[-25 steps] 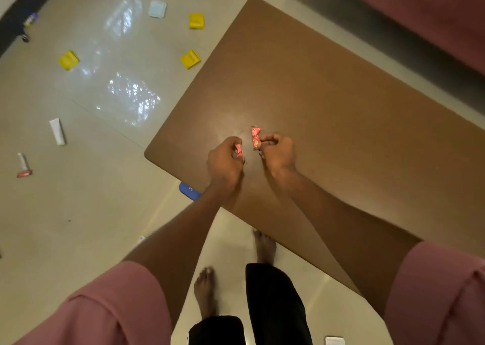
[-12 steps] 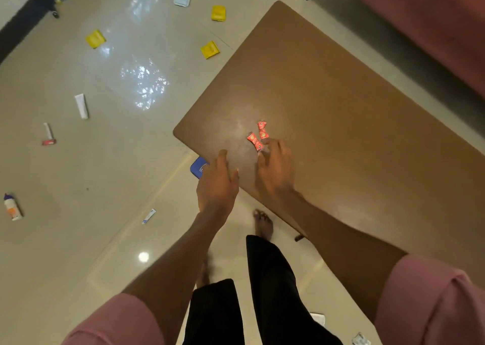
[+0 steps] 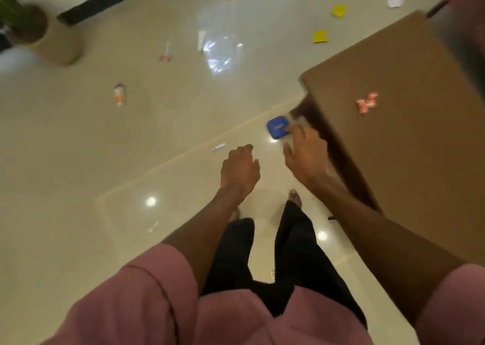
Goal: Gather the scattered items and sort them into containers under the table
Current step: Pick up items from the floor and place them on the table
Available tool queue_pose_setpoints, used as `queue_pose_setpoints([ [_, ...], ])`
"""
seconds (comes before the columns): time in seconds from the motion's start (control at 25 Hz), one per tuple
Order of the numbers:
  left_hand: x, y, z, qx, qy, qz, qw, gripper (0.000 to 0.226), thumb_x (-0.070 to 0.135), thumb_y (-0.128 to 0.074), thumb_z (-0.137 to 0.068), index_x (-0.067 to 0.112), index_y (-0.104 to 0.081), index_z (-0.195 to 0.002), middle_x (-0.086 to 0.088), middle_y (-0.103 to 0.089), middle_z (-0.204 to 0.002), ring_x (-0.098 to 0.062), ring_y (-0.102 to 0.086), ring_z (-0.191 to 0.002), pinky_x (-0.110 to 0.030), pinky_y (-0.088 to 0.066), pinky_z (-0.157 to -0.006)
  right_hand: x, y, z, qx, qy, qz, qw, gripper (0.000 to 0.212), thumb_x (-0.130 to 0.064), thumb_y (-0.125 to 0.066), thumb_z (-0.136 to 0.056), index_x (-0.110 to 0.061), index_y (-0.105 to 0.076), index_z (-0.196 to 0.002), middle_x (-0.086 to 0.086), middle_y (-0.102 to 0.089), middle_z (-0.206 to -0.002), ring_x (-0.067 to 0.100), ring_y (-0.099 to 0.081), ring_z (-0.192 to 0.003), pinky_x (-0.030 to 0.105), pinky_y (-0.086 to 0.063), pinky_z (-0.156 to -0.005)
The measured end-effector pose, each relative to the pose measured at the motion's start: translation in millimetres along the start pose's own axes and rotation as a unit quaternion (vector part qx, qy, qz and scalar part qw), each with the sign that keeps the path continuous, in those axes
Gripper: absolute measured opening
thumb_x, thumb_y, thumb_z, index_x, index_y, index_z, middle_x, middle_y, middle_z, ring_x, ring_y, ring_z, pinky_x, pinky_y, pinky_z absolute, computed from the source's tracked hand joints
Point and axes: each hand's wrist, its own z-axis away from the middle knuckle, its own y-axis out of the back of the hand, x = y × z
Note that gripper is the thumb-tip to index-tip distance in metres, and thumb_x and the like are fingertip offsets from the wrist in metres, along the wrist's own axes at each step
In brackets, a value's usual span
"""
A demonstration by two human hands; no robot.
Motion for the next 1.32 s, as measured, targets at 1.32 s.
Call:
queue_pose_setpoints([
  [1.32, -683.9, -369.4, 31.9, 0.002, 0.346, 0.146, 0.927, 0.037, 0.021, -0.052, -0.102, 0.016, -0.044, -0.138, -0.014, -0.034, -0.141, -0.043, -0.063, -0.097, -0.043, -0.048, -0.078, -210.7, -597.5, 27.9, -0.149, 0.024, -0.063, 0.986, 0.029, -0.025, -0.067, -0.099, -0.019, -0.064, -0.127, 0.002, -0.060, -0.135, 0.021, -0.060, -0.119, 0.026, -0.038, -0.094],
])
